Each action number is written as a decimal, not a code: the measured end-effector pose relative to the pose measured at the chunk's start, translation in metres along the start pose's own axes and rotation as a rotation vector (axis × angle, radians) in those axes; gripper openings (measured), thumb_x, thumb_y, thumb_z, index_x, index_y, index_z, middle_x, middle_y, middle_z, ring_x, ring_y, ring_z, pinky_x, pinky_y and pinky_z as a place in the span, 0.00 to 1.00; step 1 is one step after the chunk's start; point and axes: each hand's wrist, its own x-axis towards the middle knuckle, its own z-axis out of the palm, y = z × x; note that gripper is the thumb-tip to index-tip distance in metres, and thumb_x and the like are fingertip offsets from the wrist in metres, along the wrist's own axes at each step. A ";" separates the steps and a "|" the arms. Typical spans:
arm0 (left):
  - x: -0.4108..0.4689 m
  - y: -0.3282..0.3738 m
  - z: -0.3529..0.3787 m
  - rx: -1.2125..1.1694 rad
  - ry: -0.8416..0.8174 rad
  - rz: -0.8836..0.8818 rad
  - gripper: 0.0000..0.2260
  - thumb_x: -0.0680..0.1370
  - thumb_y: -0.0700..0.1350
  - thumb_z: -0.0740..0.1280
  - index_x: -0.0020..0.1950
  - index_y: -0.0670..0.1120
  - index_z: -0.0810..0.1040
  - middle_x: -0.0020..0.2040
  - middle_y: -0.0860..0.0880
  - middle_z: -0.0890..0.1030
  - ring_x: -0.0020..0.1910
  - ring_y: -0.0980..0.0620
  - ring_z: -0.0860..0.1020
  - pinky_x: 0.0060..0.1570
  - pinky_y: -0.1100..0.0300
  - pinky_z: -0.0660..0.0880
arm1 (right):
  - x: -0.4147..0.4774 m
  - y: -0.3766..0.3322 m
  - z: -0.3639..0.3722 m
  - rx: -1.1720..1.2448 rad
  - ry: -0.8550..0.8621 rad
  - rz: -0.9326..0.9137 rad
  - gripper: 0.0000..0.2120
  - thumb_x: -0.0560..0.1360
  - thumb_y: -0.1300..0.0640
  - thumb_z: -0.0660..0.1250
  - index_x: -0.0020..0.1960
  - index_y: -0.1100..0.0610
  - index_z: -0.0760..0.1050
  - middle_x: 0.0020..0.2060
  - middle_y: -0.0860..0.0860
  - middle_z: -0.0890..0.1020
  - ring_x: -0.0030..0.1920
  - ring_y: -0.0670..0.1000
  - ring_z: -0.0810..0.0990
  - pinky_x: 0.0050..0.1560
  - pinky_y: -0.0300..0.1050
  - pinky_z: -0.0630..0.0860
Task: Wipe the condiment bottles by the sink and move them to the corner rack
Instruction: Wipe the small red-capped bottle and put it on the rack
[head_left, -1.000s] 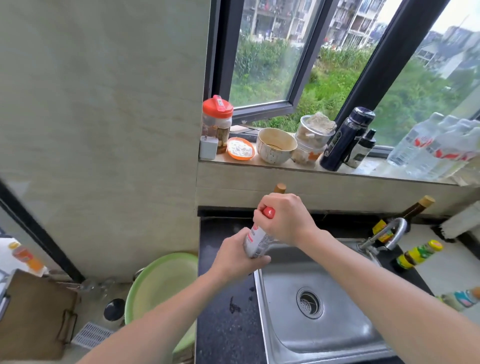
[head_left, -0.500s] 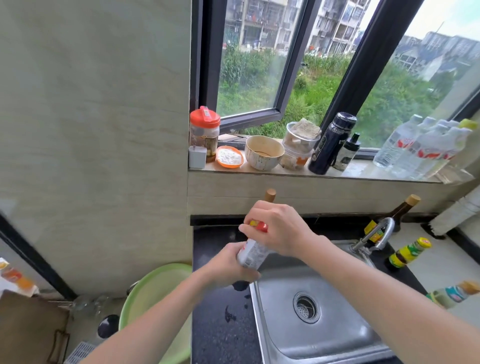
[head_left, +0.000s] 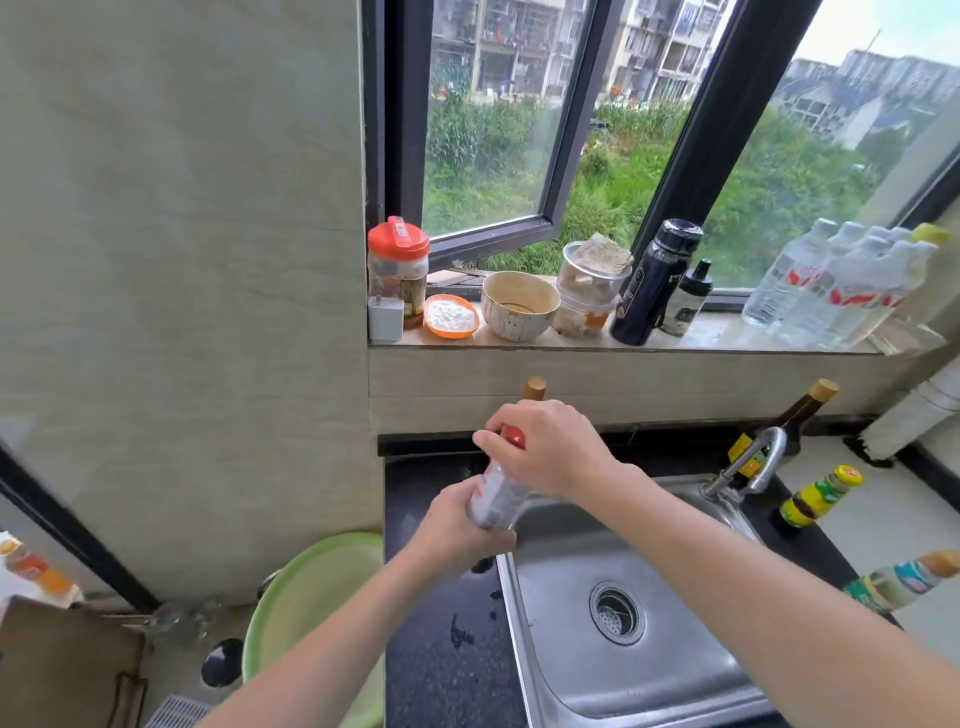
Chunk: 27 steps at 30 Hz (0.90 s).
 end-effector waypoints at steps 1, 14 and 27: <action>-0.001 0.002 -0.010 -0.069 -0.123 0.010 0.10 0.64 0.40 0.72 0.42 0.45 0.75 0.34 0.49 0.76 0.30 0.51 0.71 0.33 0.53 0.70 | -0.009 0.004 -0.003 0.088 0.070 -0.154 0.18 0.76 0.41 0.59 0.51 0.52 0.80 0.45 0.48 0.82 0.41 0.50 0.78 0.41 0.44 0.76; -0.003 0.014 0.027 0.434 0.357 -0.054 0.13 0.63 0.51 0.69 0.41 0.51 0.69 0.32 0.53 0.77 0.30 0.50 0.74 0.27 0.59 0.65 | 0.010 -0.001 0.009 -0.122 0.041 0.280 0.13 0.78 0.54 0.57 0.44 0.60 0.76 0.43 0.56 0.80 0.40 0.58 0.72 0.40 0.46 0.66; -0.009 0.018 -0.014 -0.028 -0.405 0.006 0.10 0.66 0.37 0.71 0.38 0.49 0.74 0.35 0.50 0.74 0.33 0.52 0.71 0.37 0.56 0.69 | -0.026 0.028 0.009 -0.034 0.273 -0.564 0.17 0.79 0.51 0.61 0.38 0.57 0.80 0.37 0.50 0.80 0.35 0.52 0.77 0.29 0.44 0.71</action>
